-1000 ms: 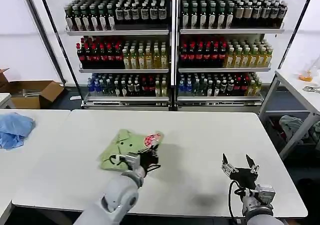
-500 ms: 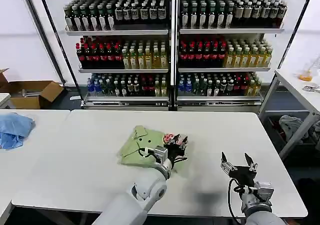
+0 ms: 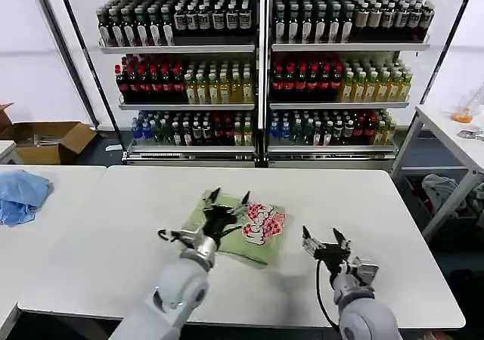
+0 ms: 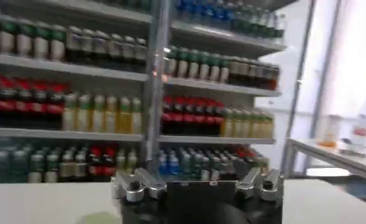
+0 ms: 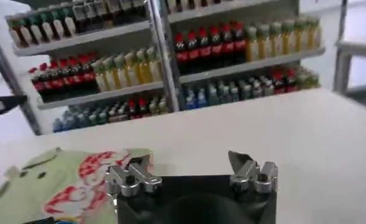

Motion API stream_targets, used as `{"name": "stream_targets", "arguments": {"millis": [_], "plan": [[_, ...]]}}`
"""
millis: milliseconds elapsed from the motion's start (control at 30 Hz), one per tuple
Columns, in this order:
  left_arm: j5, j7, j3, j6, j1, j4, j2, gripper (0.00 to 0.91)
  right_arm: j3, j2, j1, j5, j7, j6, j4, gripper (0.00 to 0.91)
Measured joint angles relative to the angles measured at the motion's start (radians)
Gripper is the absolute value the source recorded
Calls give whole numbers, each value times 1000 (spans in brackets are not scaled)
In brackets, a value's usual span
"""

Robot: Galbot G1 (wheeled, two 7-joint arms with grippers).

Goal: Fold and organize the clothes.

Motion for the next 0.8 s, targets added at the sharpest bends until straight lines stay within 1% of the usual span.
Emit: {"name": "stream_targets", "arguments": {"millis": [200,333,367,400,433,467,500,533,800], "plan": [[-2,0,-124,-31,108,-66,40,907,-69,45,132,97,37,-17,-122,907],[3,0,-181,-42,165,-91,52,907,-100,73,215,151,57,-23,-202,907],[4,-1,-191,-44,178,-97,54,907,-107,81,234,163,62,-23,-222,776],[5,-1,-202,-45,189,-104,55,907,-112,88,252,175,66,-23,-240,474],[6,-1,-210,-46,198,-109,56,907,-117,95,272,187,72,-23,-261,302],[9,-1,-218,-48,207,-114,56,907,-121,101,289,197,77,-23,-280,71],[12,-1,-225,-49,217,-118,56,907,-125,106,305,206,82,-23,-298,20],[13,-1,-231,-50,225,-121,57,907,-127,112,318,215,88,-23,-315,0],[16,-1,-276,-57,278,-143,67,907,-152,143,407,280,118,-26,-433,0]]}}
